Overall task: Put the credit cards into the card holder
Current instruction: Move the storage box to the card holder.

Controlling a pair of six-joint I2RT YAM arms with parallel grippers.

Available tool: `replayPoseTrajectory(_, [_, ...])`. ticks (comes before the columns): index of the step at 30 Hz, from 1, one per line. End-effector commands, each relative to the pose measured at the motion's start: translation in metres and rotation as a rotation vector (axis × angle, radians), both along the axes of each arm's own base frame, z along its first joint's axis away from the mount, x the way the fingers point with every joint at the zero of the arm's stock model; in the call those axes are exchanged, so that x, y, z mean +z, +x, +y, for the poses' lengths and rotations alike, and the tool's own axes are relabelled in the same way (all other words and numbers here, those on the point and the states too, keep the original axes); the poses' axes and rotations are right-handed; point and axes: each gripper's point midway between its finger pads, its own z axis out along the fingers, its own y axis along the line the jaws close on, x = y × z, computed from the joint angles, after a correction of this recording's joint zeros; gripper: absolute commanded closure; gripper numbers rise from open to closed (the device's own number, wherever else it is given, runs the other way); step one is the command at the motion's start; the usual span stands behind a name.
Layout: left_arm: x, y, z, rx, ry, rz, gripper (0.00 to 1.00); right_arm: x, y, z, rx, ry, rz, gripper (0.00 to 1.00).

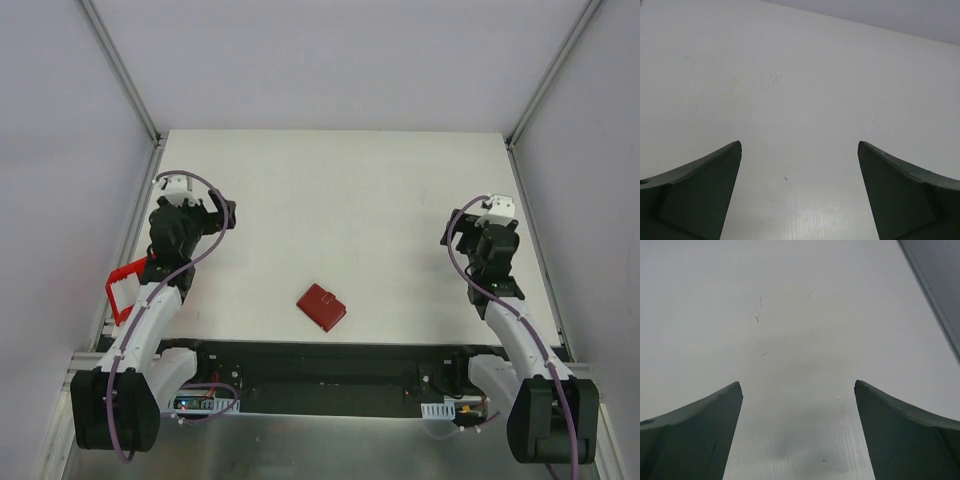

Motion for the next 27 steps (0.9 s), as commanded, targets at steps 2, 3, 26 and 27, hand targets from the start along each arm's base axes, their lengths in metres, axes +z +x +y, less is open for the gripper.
replayPoseTrajectory(2, [0.011, -0.006, 0.047, 0.342, -0.129, -0.026, 0.01, 0.0, -0.009, 0.023, 0.089, 0.093, 0.039, 0.04])
replayPoseTrajectory(3, [0.009, -0.007, 0.046, 0.339, -0.132, -0.022, 0.01, 0.003, -0.008, 0.024, 0.088, 0.113, 0.032, 0.04])
replayPoseTrajectory(26, [-0.018, -0.063, 0.039, 0.413, -0.222, 0.342, 0.01, 0.063, -0.034, 0.107, 0.423, 0.497, 0.089, 0.04])
replayPoseTrajectory(27, [-0.02, -0.067, 0.044, 0.442, -0.209, 0.356, 0.01, 0.058, -0.036, 0.106, 0.411, 0.5, 0.114, 0.04])
